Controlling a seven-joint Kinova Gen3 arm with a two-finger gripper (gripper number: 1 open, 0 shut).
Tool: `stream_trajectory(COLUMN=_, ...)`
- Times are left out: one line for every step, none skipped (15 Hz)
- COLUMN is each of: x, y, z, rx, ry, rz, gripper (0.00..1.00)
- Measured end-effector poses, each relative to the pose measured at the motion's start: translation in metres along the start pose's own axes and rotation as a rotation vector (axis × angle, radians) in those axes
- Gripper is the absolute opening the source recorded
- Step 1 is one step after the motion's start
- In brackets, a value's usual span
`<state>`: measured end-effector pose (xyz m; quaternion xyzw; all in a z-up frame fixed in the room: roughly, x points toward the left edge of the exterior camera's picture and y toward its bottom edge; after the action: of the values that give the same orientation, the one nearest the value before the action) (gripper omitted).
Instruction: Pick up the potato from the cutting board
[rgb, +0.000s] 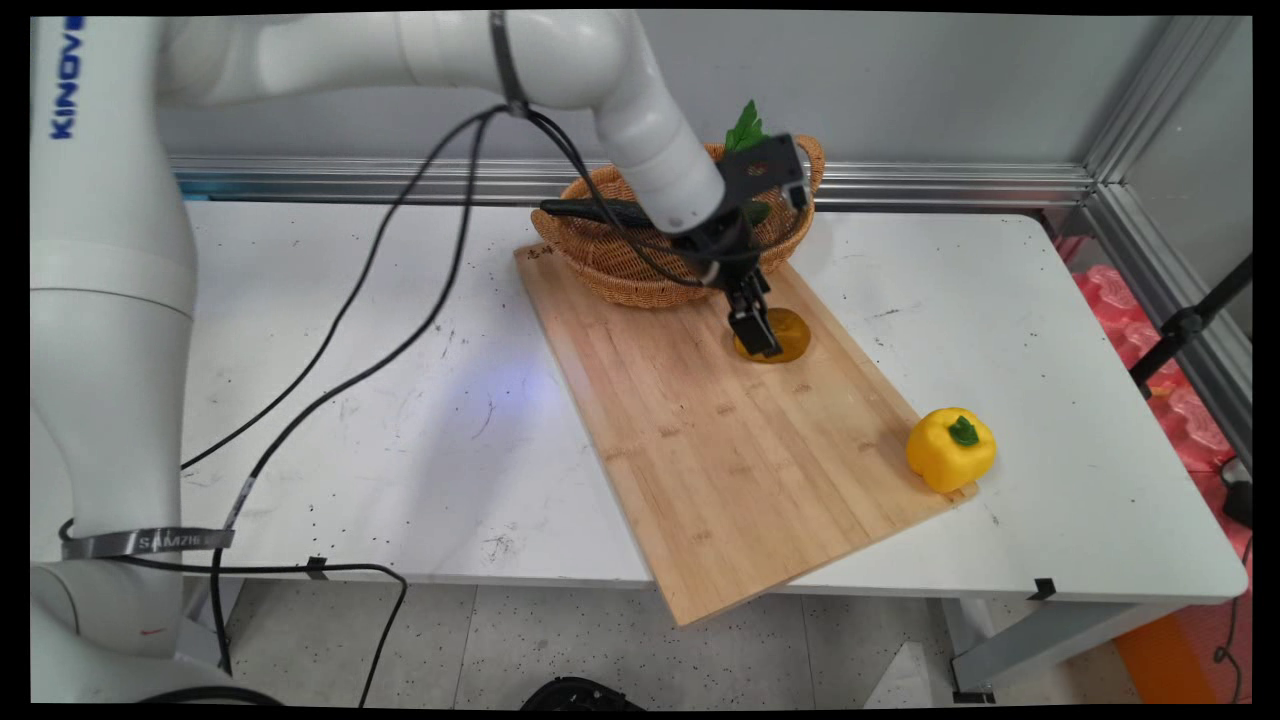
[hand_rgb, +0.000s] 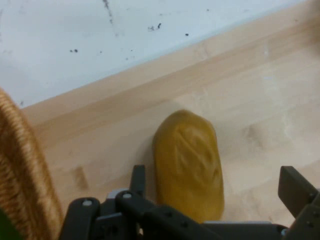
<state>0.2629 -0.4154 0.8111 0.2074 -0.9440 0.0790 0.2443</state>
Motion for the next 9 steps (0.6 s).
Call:
stream_trajectory(x=0.003, y=-0.001, z=0.009, rx=-0.003, ry=-0.005, rz=0.001, gripper=1.0)
stream_trajectory(x=0.004, y=-0.002, z=0.014, rx=-0.006, ry=-0.009, rz=0.002, gripper=1.0)
stream_trajectory(x=0.007, y=-0.003, z=0.022, rx=-0.008, ry=-0.015, rz=0.002, gripper=1.0)
stream_trajectory(x=0.008, y=-0.004, z=0.027, rx=-0.01, ry=-0.019, rz=0.002, gripper=1.0)
stream_trajectory(x=0.009, y=-0.005, z=0.032, rx=-0.012, ry=-0.023, rz=0.002, gripper=1.0)
stream_trajectory(x=0.009, y=-0.006, z=0.034, rx=-0.013, ry=-0.025, rz=0.002, gripper=1.0)
stream_trajectory(x=0.01, y=-0.007, z=0.038, rx=-0.015, ry=-0.029, rz=0.003, gripper=1.0)
stream_trajectory(x=0.011, y=-0.008, z=0.042, rx=-0.017, ry=-0.031, rz=0.003, gripper=1.0)
stream_trajectory(x=0.012, y=-0.009, z=0.044, rx=-0.018, ry=-0.033, rz=0.005, gripper=1.0)
